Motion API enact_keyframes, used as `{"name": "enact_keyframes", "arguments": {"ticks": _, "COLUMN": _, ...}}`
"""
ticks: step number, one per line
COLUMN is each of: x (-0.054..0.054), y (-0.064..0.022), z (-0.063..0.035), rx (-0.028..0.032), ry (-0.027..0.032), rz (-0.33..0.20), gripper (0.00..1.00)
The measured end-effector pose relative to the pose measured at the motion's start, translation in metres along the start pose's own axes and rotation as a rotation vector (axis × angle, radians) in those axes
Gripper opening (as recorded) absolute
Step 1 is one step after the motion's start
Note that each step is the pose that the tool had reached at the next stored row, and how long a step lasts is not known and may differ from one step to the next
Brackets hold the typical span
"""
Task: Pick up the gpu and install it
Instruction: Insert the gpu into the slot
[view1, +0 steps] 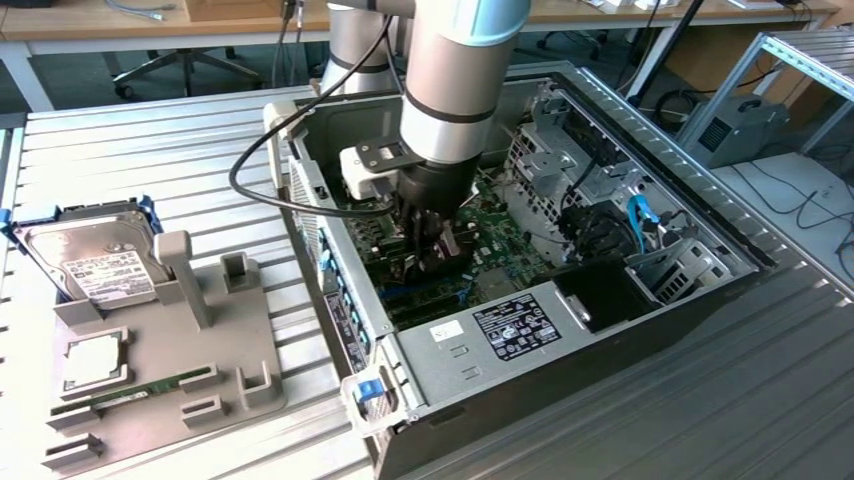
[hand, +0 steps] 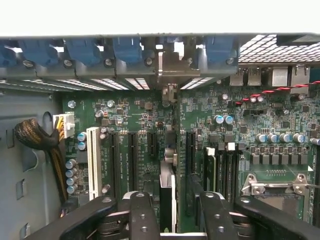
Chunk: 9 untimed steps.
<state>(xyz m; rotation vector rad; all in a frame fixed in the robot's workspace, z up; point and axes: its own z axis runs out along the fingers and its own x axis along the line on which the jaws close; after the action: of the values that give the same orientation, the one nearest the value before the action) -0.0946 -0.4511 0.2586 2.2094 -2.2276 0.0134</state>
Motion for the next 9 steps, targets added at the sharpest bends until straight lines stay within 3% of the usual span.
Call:
{"name": "enact_keyframes", "arguments": {"ticks": 1, "x": 0.0, "y": 0.0, "z": -0.0038, "rx": 0.0002, "ry": -0.0002, "rz": 0.0, "gripper": 0.4}}
{"name": "enact_keyframes", "arguments": {"ticks": 5, "x": -0.001, "y": -0.0001, "z": -0.0341, "rx": 0.0001, "ry": 0.0001, "rz": 0.0, "gripper": 0.4}}
{"name": "enact_keyframes", "arguments": {"ticks": 8, "x": -0.004, "y": -0.0023, "z": -0.0387, "rx": -0.0013, "ry": 0.0005, "rz": 0.0, "gripper": 0.38}}
{"name": "enact_keyframes", "arguments": {"ticks": 9, "x": -0.004, "y": -0.0046, "z": -0.0389, "rx": -0.004, "ry": 0.0006, "rz": 0.0, "gripper": 0.31}}
